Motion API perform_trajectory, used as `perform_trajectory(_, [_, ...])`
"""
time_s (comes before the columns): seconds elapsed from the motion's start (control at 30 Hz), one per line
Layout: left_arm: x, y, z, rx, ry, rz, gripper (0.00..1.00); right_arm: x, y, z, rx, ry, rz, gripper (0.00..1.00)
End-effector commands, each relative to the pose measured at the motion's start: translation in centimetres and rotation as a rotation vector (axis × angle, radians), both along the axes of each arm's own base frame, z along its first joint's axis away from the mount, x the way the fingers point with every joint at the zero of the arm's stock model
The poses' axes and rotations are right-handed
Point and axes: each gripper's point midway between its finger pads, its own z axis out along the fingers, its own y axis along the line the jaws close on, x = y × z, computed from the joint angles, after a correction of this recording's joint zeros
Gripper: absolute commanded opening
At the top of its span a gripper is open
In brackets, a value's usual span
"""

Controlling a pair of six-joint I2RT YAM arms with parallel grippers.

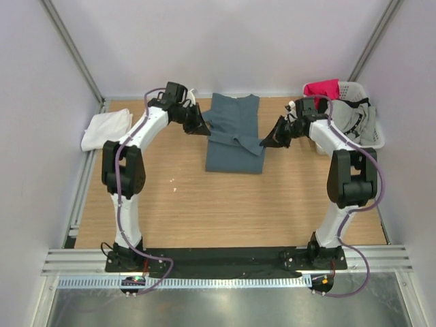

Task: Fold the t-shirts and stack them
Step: Fold the tshirt

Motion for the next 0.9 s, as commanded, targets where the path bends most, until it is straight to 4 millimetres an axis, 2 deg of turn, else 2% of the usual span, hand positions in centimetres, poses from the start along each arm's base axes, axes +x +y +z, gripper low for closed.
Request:
perform_trajectory(0.0, [2.6, -0.5, -0.6, 0.003, -0.049, -0.022, 0.0, 4.7, 0.5, 0.8, 0.044, -0.101, -0.003, 0.02])
perform_trajectory(0.1, [4.8, -1.0, -1.9, 0.008, -0.075, -0.015, 0.0, 7.4, 0.8, 0.6, 0.057, -0.134, 0.0, 0.01])
perform_trajectory(0.17, [5.8, -1.1, -3.0, 0.018, -0.086, -0.006, 0.0, 9.4, 0.9, -0.5, 0.054, -0.137, 0.0, 0.01])
perform_trajectory(0.2, [6.4, -1.1, -2.8, 0.019, -0.102, -0.001, 0.0, 10.5, 1.0, -0.1, 0.052, -0.163, 0.003, 0.01])
perform_trajectory(0.23, [7.0, -0.9, -3.1, 0.034, -0.113, 0.009, 0.0, 11.1, 1.0, -1.3, 0.049, -0.15, 0.005, 0.01])
perform_trajectory(0.27, [7.4, -0.8, -3.7, 0.044, -0.116, 0.014, 0.0, 11.5, 1.0, -1.7, 0.043, -0.153, 0.005, 0.01])
perform_trajectory(0.3, [8.0, -0.6, -3.5, 0.049, -0.13, 0.024, 0.0, 12.3, 1.0, -1.4, 0.04, -0.173, 0.007, 0.01])
perform_trajectory(0.33, [8.5, -0.3, -3.6, 0.058, -0.14, 0.034, 0.0, 12.6, 1.1, -2.3, 0.038, -0.162, 0.008, 0.01])
perform_trajectory(0.47, [9.9, 1.0, -4.6, 0.094, -0.153, 0.068, 0.0, 13.8, 1.1, -2.8, 0.041, -0.188, 0.001, 0.01])
perform_trajectory(0.57, [10.0, 1.5, -5.0, 0.114, -0.142, 0.087, 0.03, 14.6, 1.1, -2.9, 0.043, -0.215, 0.006, 0.01])
perform_trajectory(0.6, [10.0, 1.6, -4.9, 0.117, -0.142, 0.091, 0.12, 15.1, 1.1, -2.4, 0.045, -0.232, 0.008, 0.06])
perform_trajectory(0.63, [9.7, 1.5, -4.7, 0.117, -0.139, 0.089, 0.27, 15.3, 1.0, -2.2, 0.026, -0.239, 0.005, 0.23])
perform_trajectory(0.67, [9.5, 1.5, -4.2, 0.117, -0.157, 0.069, 0.43, 15.3, 0.3, -1.3, 0.017, -0.249, -0.002, 0.3])
perform_trajectory(0.7, [9.3, 1.6, -3.8, 0.117, -0.167, 0.056, 0.47, 15.5, 0.0, -0.4, 0.008, -0.275, 0.004, 0.37])
perform_trajectory(0.73, [8.6, 1.8, -2.8, 0.125, -0.168, 0.051, 0.54, 15.5, -0.7, 0.4, 0.004, -0.285, -0.005, 0.4])
perform_trajectory(0.77, [8.3, 2.0, -2.3, 0.134, -0.169, 0.054, 0.67, 15.2, -1.9, 0.9, 0.0, -0.275, -0.018, 0.42])
perform_trajectory(0.8, [7.8, 2.4, -2.1, 0.145, -0.168, 0.051, 0.69, 14.5, -2.6, 2.3, 0.001, -0.284, -0.024, 0.43])
perform_trajectory(0.83, [6.9, 2.5, -0.8, 0.138, -0.175, 0.043, 0.69, 13.7, -2.6, 2.4, 0.0, -0.274, -0.013, 0.43])
perform_trajectory(0.87, [5.8, 2.7, -1.6, 0.141, -0.135, 0.034, 0.71, 12.7, -4.4, 2.3, 0.016, -0.231, -0.037, 0.43])
